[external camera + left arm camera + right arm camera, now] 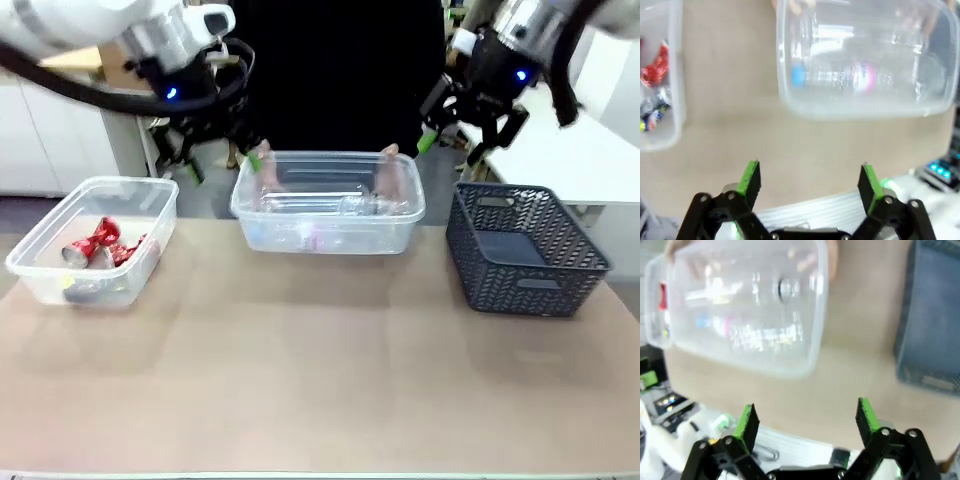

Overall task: Sort the waste into each basket.
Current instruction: Release the Organizing box you were holding.

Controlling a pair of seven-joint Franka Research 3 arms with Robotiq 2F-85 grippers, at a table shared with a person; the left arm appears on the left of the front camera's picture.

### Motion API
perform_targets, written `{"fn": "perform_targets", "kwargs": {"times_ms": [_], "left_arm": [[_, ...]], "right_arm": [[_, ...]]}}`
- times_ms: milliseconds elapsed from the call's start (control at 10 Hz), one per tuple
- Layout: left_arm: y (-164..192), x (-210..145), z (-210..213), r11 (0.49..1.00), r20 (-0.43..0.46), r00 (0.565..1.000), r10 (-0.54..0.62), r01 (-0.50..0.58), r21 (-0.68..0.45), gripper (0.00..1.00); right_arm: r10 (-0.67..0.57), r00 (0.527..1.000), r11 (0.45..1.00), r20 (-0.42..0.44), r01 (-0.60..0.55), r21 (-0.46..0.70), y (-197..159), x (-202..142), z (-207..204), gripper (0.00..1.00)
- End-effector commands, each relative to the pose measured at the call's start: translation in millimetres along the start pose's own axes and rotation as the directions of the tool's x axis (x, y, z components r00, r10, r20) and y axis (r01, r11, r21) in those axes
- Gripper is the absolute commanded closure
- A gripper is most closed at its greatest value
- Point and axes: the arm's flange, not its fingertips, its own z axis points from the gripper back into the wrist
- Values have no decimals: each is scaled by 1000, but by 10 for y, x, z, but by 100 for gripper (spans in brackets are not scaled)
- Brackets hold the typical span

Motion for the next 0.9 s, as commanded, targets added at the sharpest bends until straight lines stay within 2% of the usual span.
{"fn": "perform_targets", "kwargs": {"times_ms": [0,100,200,300,400,500,600,700,800], "left_arm": [[265,-767,13,995,5,995,-103,103,11,0],[228,-1020,-98,993,-4,993,-114,115,22,0],[141,-1148,-221,990,-25,989,-144,144,-4,0],[160,-794,1,996,-18,996,-84,84,28,0],[160,-794,1,996,-18,996,-84,84,28,0],[160,-794,1,996,-18,996,-84,84,28,0],[177,-1047,-77,994,-22,994,-105,105,34,0],[651,-1122,40,987,-74,997,-24,12,-163,0],[1142,-1192,143,861,-129,984,122,-170,-479,0]], "right_arm": [[16,1000,997,4,-16,73,-187,-895,166,0],[-20,1000,999,14,19,35,-250,-1129,80,0],[-30,999,999,18,30,-11,-286,-1225,-83,0],[-7,1000,1000,0,7,24,-130,-909,179,0],[-7,1000,1000,0,7,24,-130,-909,179,0],[-12,1000,1000,4,12,8,-238,-1263,85,0],[64,985,927,-163,2,375,-492,-1269,172,0],[-46,991,783,-126,115,611,-893,-1431,394,0],[-304,942,497,-142,284,820,-1310,-1561,636,0]]}}
